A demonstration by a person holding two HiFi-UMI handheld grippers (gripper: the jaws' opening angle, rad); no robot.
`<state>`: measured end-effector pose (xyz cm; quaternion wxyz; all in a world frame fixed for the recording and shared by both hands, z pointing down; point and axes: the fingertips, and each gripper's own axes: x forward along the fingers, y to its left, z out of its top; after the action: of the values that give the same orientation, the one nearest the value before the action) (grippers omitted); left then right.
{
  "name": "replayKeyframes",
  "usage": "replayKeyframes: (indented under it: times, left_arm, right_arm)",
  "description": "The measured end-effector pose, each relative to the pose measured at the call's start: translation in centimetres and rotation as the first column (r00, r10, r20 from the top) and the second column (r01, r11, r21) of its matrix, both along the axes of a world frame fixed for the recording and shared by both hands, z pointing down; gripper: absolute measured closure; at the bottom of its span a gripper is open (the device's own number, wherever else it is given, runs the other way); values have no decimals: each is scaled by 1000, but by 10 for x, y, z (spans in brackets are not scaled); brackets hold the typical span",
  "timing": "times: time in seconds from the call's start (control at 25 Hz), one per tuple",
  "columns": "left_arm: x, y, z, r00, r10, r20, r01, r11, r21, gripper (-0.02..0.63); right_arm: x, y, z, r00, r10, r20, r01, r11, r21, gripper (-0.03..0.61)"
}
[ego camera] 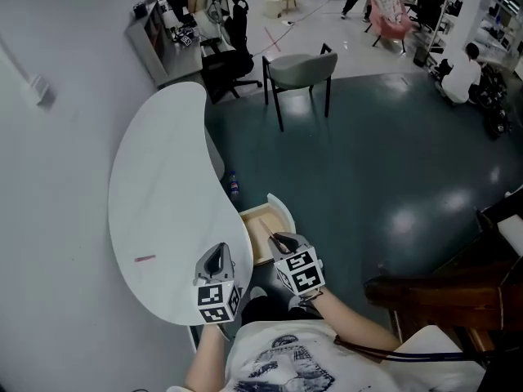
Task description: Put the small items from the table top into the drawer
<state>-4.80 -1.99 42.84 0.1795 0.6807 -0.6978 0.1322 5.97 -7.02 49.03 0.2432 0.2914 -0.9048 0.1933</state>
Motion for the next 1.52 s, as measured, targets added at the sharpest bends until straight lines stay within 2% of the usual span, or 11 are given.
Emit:
replayKeyframes:
  times: [0.64, 1.12, 1.36, 1.52]
  left_arm:
    - [-31, -89, 76, 989, 124, -75, -131, 987, -95, 594]
    - [-37, -111, 119, 979, 170, -113, -183, 977, -110, 594]
    - [-37, -123, 140, 975, 194, -105, -205, 974, -99, 594]
    - [-39, -130, 158, 973, 210, -91, -220, 968, -118, 594]
  right_arm:
    - [-28, -62, 77, 987, 127, -99, -137, 985, -103, 518]
    - [-30, -71, 130, 972, 166, -168, -193, 968, -158, 518]
    - [-36, -83, 172, 963, 202, -179, -234, 955, -181, 518]
    - [-44, -86, 202, 960, 216, -178, -253, 941, -223, 518]
